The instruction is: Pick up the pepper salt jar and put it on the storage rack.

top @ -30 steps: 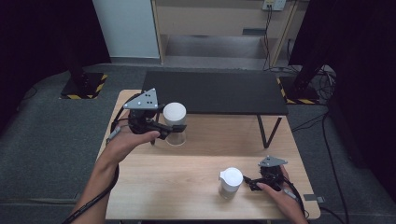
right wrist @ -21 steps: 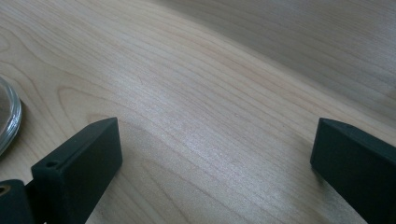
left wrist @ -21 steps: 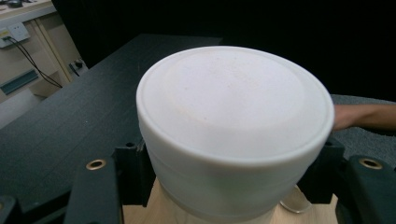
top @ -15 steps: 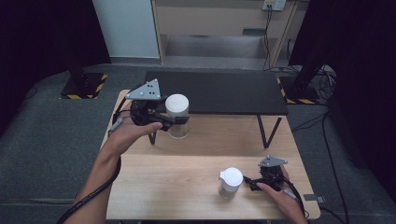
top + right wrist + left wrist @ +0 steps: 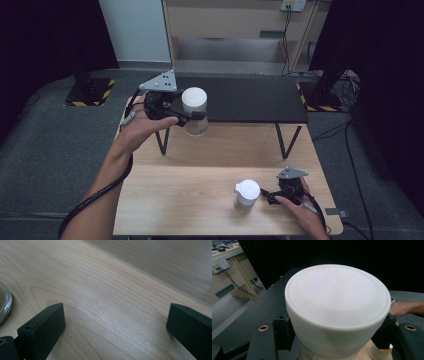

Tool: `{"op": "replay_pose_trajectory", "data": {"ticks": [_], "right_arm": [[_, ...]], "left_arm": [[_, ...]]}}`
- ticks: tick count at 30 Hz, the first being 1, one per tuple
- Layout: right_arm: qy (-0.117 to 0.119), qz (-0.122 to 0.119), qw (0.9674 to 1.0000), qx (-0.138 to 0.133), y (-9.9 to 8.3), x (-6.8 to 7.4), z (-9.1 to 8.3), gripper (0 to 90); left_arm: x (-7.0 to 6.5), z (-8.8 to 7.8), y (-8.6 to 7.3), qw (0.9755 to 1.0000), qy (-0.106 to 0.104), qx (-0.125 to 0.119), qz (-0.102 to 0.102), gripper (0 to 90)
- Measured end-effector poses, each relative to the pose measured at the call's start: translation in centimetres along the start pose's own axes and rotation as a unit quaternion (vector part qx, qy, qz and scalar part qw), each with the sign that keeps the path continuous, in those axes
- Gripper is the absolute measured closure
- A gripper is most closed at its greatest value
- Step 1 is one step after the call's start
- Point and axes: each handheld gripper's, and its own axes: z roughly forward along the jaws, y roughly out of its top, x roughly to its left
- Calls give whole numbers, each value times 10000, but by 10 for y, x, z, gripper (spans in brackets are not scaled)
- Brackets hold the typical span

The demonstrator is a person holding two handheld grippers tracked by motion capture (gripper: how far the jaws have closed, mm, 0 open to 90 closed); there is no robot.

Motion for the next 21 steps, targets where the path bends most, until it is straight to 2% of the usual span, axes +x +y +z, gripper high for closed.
{"op": "replay_pose_trajectory", "data": {"ticks": [21], "right_arm": [[-7,2,10000,-9,-1,1,-1,31]], "left_arm": [[38,15,4,9996,165,160,-144,332]]}}
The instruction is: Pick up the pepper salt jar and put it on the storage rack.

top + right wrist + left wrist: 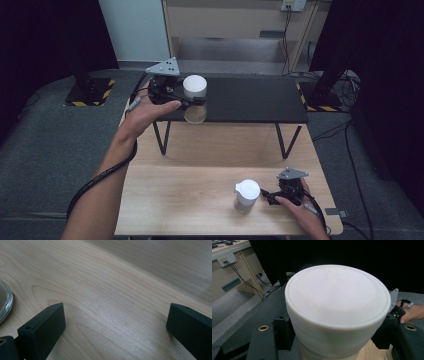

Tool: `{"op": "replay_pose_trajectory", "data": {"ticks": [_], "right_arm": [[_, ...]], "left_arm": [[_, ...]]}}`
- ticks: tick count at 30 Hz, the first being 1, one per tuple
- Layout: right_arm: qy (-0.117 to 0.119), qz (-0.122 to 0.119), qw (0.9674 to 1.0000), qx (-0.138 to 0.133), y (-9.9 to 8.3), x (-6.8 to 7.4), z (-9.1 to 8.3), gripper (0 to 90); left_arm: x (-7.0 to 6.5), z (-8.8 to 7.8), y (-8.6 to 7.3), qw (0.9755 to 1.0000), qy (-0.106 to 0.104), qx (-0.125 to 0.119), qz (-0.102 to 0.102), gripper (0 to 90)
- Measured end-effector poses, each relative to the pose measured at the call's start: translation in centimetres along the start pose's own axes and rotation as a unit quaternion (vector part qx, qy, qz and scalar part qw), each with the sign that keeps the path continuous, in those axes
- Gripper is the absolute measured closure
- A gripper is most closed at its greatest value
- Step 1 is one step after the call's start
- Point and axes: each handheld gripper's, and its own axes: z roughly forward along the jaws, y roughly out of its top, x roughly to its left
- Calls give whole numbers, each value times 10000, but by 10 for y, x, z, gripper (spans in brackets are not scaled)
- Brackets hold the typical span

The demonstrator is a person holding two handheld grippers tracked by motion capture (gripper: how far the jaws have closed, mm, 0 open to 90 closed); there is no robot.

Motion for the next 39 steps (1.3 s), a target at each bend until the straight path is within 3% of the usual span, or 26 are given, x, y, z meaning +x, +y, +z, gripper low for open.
{"op": "replay_pose_trajectory", "data": {"ticks": [14,17,39], "right_arm": [[-4,5,10000,-2,0,0,0,32],[-10,-3,10000,5,0,1,-1,32],[-19,2,10000,1,-1,1,-1,32]], "left_arm": [[21,11,-3,9999,39,85,-109,332],[27,13,-8,9997,61,46,-213,332],[40,15,-16,9983,76,13,-576,328]]}}
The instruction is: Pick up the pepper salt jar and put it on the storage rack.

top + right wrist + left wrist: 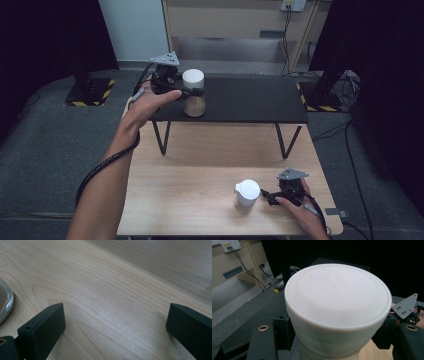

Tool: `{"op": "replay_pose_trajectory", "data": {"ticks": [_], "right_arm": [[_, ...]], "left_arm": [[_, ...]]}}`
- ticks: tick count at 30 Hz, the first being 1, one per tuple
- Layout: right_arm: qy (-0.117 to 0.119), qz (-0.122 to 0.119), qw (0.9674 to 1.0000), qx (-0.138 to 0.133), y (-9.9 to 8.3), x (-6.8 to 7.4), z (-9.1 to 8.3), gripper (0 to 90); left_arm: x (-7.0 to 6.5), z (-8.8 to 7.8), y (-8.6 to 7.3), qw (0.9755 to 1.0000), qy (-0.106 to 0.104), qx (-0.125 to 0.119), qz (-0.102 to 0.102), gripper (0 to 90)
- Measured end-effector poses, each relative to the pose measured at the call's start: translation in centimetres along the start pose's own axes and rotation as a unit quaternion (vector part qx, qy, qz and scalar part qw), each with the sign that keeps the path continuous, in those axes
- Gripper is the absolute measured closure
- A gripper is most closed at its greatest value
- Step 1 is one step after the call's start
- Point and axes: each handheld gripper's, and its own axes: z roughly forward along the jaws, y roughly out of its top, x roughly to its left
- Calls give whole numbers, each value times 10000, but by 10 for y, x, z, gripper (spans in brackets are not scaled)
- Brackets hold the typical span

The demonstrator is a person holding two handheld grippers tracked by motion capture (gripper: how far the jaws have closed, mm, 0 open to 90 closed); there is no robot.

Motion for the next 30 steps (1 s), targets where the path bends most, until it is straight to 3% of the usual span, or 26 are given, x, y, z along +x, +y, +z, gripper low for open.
{"op": "replay_pose_trajectory", "data": {"ticks": [10,19,27,30], "right_arm": [[2,-3,10000,1,0,0,0,32],[2,-1,10000,1,0,0,0,32],[2,-1,10000,4,0,0,0,32],[4,12,10000,13,0,0,0,32]], "left_arm": [[-3,-3,-2,9999,82,-79,23,286],[-15,-12,-3,9990,443,60,77,20],[-30,-34,-14,9977,674,-8,55,12],[-43,-42,-16,9963,840,-23,175,13]]}}
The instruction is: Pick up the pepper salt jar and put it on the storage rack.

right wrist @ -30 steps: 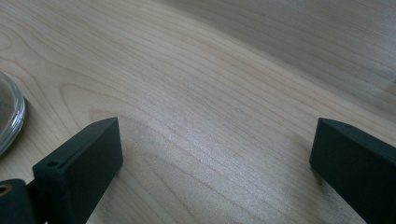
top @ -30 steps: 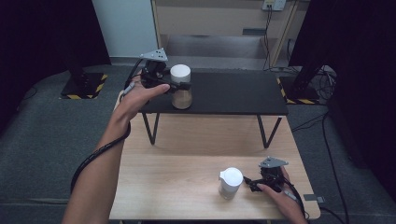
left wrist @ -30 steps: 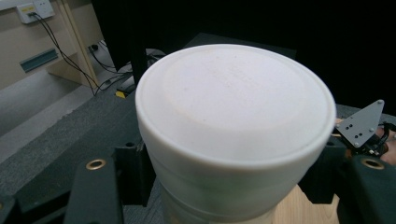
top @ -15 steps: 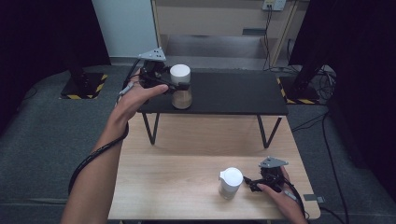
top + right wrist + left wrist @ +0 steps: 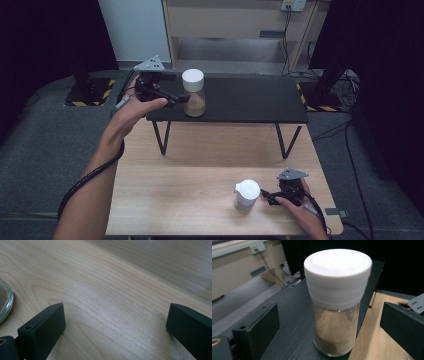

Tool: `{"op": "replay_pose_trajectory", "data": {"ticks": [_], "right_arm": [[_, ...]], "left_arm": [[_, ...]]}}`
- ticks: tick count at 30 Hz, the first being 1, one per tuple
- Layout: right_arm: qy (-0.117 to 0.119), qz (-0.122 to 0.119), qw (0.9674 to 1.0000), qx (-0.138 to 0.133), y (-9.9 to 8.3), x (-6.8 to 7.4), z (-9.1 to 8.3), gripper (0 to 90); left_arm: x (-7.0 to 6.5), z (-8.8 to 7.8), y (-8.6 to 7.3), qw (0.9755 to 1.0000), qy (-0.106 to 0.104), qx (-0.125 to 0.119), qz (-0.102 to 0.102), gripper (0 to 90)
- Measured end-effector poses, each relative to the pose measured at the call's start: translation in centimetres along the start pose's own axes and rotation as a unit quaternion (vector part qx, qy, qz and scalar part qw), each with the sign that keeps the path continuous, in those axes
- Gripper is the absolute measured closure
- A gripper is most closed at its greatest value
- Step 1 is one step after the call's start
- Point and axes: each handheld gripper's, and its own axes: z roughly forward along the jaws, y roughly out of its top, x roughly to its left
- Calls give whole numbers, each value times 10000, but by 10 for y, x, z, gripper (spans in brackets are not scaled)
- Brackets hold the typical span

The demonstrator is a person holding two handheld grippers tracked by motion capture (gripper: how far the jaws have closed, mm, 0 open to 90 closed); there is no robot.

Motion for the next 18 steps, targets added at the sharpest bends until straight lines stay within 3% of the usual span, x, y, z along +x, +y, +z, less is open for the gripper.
{"op": "replay_pose_trajectory", "data": {"ticks": [3,8,18], "right_arm": [[0,2,10000,1,0,0,0,32],[2,-5,10000,3,0,0,0,32],[-13,8,10000,-1,0,1,0,33]], "left_arm": [[-11,-10,-3,9999,115,-93,54,12],[-33,-23,-6,9993,323,-18,194,11],[-73,-25,-21,9980,469,184,383,8]]}}
